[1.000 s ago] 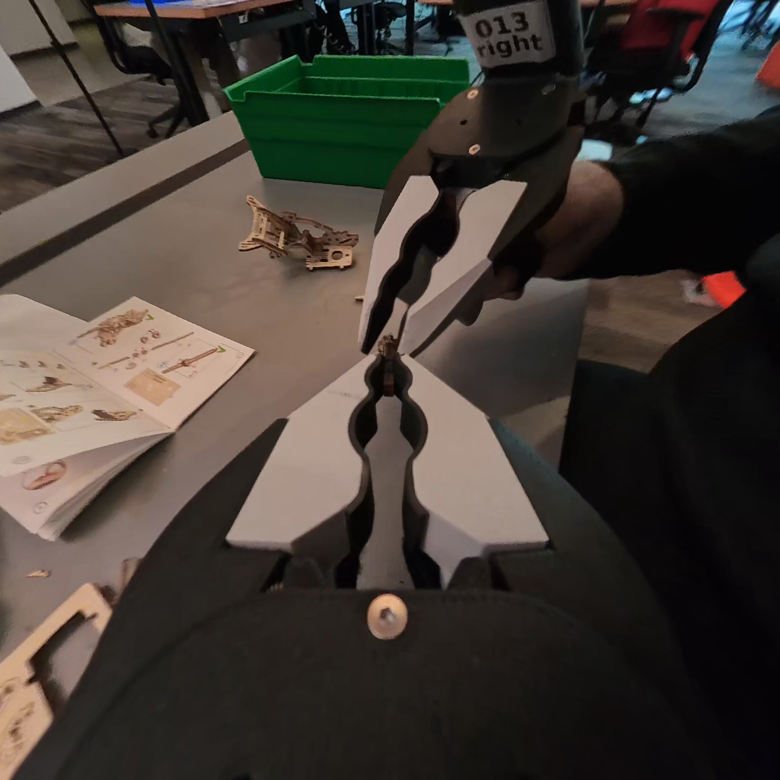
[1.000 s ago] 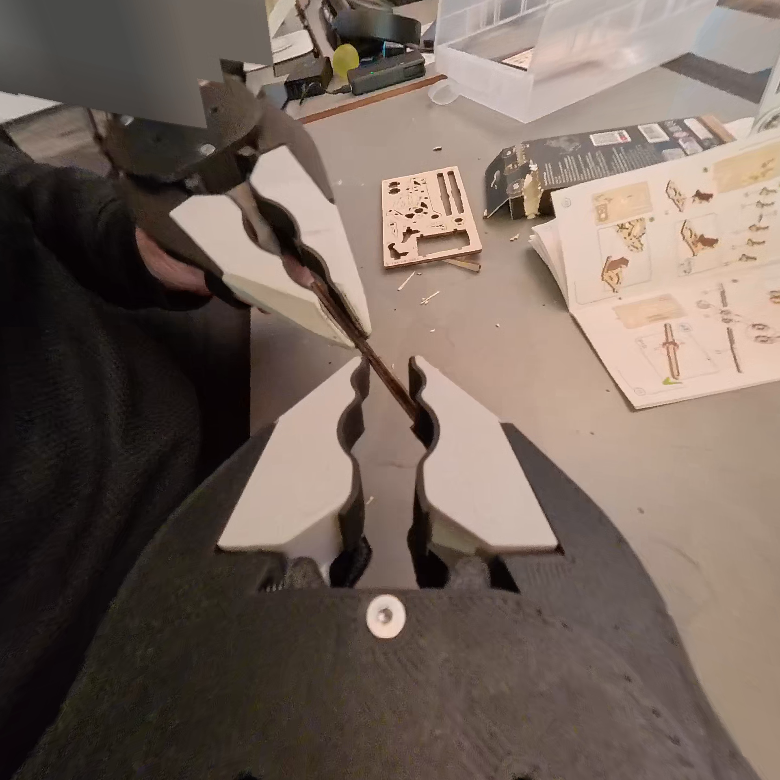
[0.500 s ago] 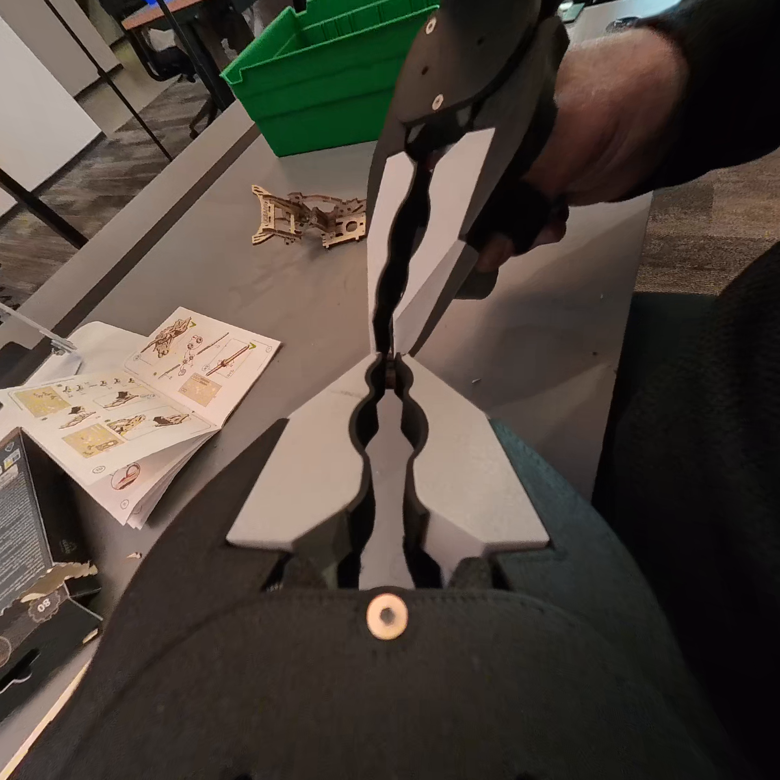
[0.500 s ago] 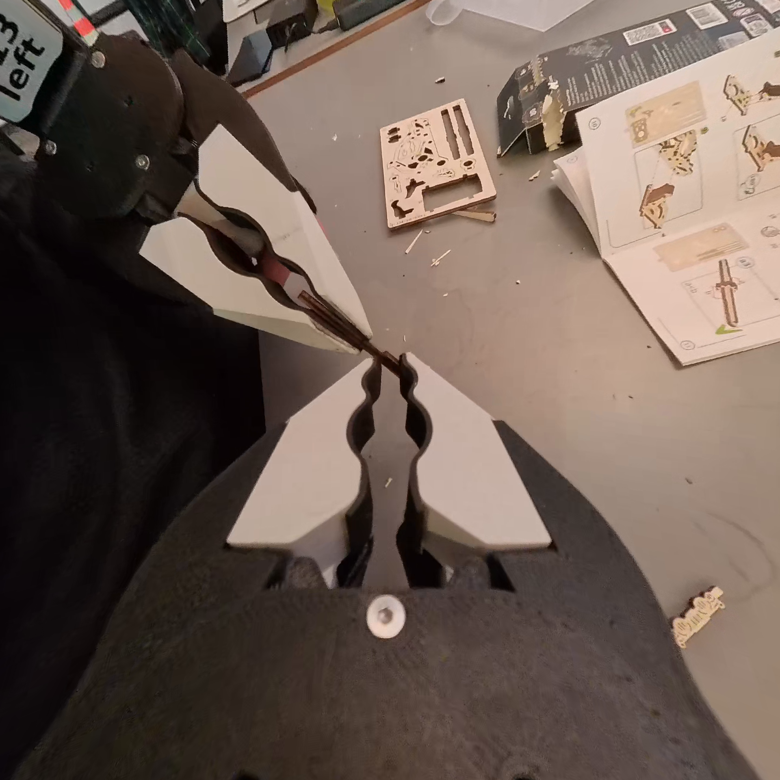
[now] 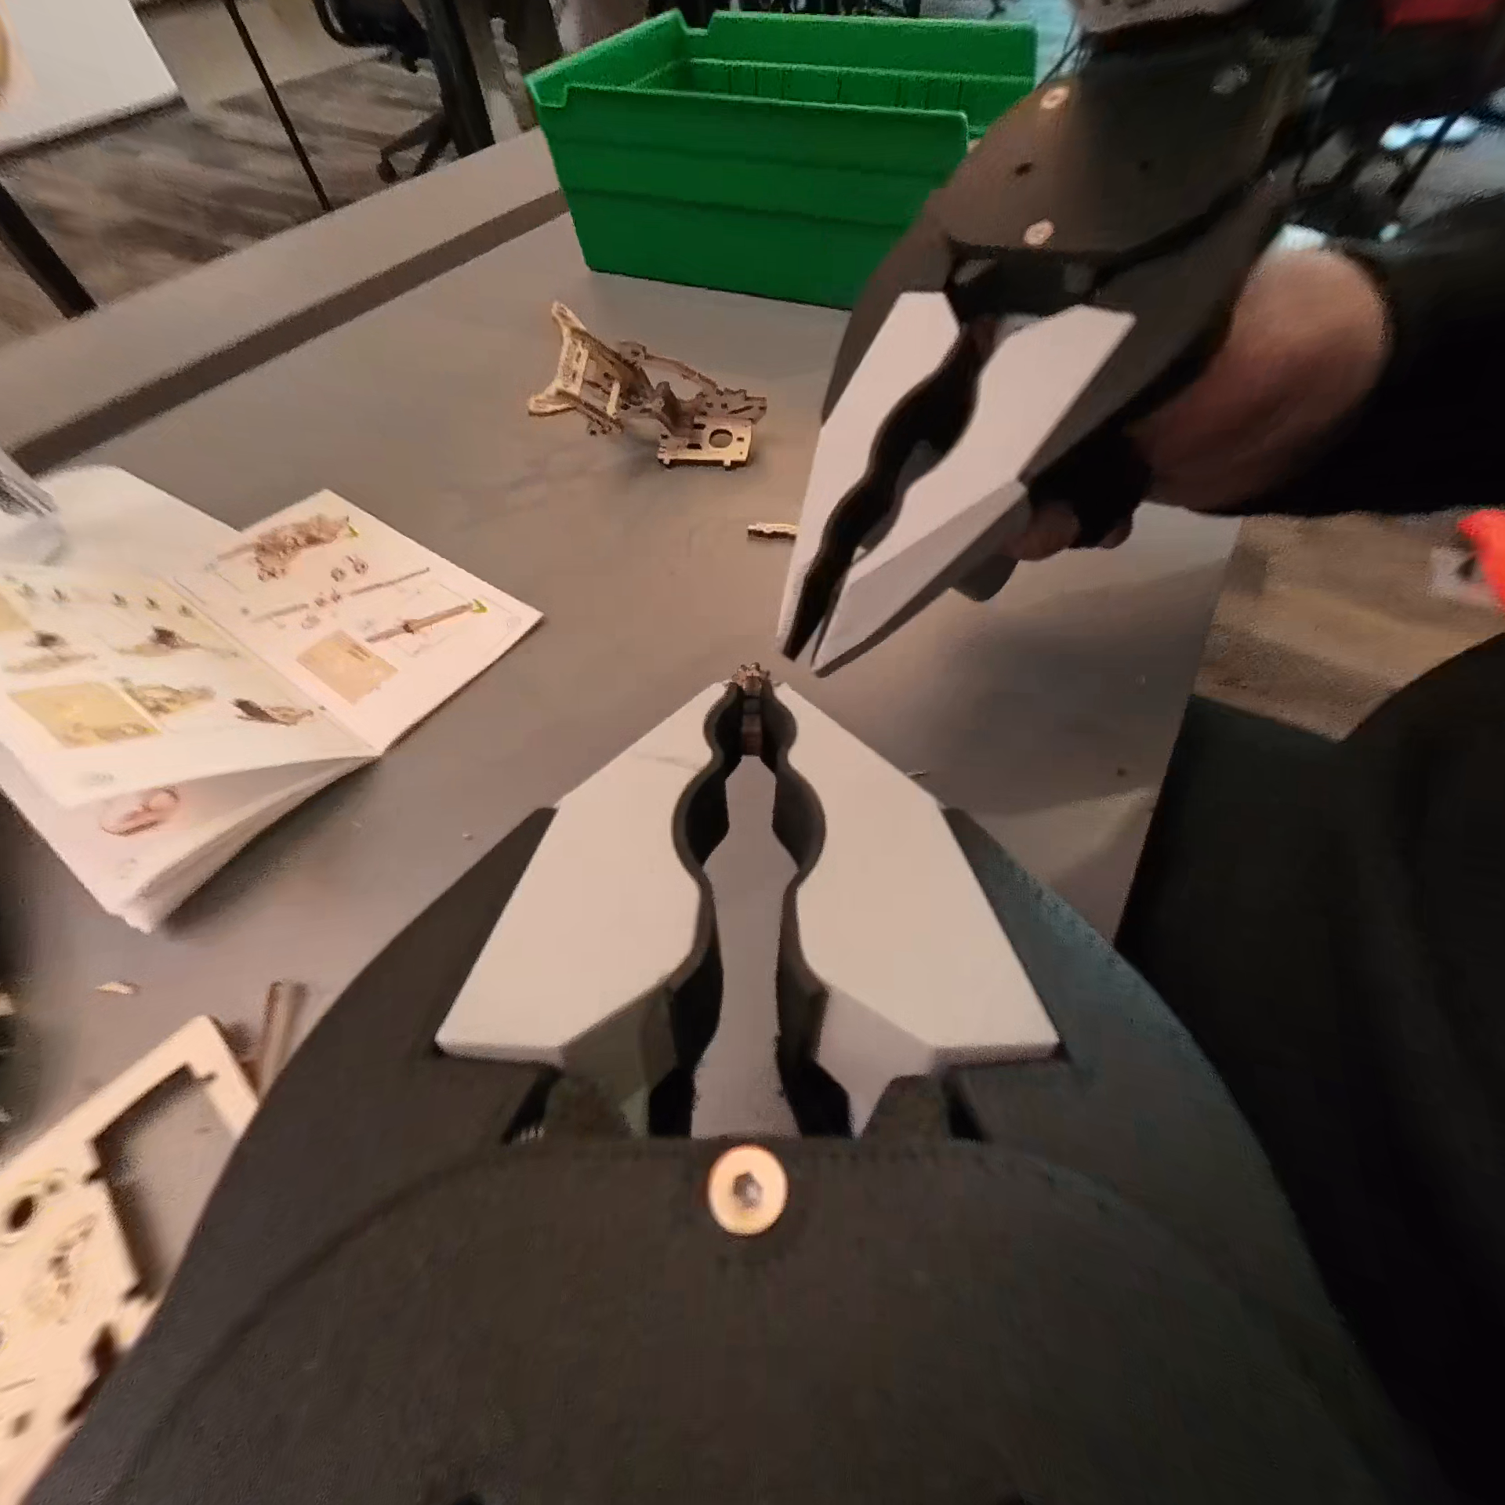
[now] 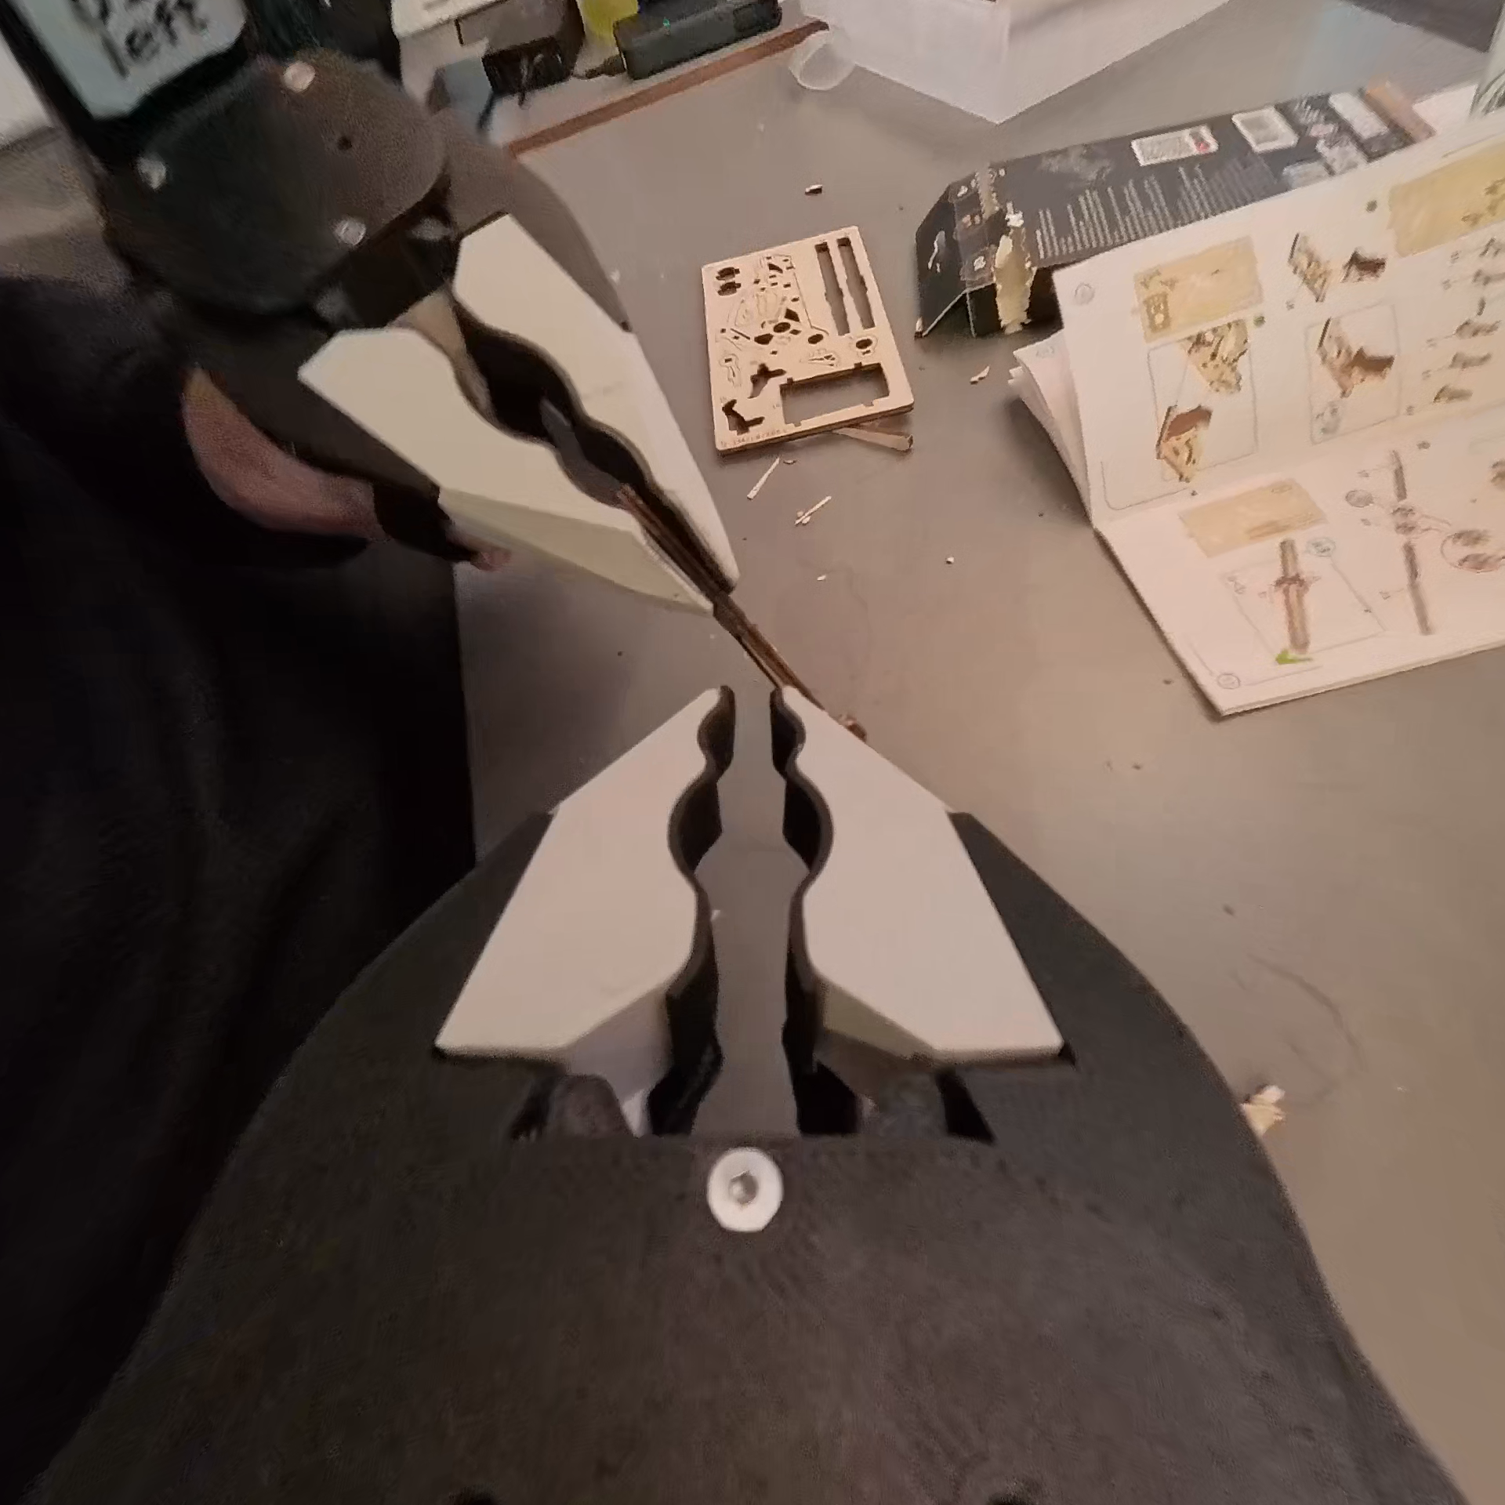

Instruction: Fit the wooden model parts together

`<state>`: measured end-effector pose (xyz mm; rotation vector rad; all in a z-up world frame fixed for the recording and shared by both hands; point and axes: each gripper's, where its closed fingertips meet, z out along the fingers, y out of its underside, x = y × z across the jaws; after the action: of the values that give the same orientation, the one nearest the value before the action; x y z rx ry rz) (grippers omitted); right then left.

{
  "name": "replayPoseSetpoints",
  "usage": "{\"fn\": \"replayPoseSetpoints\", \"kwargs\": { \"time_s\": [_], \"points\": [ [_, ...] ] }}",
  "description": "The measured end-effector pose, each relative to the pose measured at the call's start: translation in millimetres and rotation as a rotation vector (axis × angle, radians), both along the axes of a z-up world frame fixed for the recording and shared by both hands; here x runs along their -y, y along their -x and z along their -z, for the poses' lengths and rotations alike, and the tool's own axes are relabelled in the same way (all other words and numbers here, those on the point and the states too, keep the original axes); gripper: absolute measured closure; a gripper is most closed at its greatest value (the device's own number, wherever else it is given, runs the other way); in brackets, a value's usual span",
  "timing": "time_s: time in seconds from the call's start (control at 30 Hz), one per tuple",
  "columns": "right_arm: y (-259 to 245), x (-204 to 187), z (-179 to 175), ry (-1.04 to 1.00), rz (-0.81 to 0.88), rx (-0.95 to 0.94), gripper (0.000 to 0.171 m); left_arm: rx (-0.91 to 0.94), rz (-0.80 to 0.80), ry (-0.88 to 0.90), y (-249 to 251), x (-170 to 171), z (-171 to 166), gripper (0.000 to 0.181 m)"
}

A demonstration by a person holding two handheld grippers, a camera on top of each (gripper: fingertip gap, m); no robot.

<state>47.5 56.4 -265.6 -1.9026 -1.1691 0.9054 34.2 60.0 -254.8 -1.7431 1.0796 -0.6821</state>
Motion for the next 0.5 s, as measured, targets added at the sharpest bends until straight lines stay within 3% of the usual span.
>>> {"fn": "replayPoseSetpoints", "kwargs": {
  "time_s": [0.13, 0.33, 0.5],
  "points": [
    [4.4, 2.0, 1.0, -0.252, -0.050, 0.109, 0.156, 0.102, -0.019, 0.178, 1.5, -2.9, 4.0, 0.179],
    [7.1, -5.5, 10.2, -0.563, -0.055, 0.277, 0.162, 0.294, -0.096, 0.475, 5.9, -11.8, 7.5, 0.179],
    [8.4, -11.7, 13.0, -0.596, -0.045, 0.288, 0.171, 0.397, -0.119, 0.612, 5.7, -14.1, 9.5, 0.179]
  ]
}}
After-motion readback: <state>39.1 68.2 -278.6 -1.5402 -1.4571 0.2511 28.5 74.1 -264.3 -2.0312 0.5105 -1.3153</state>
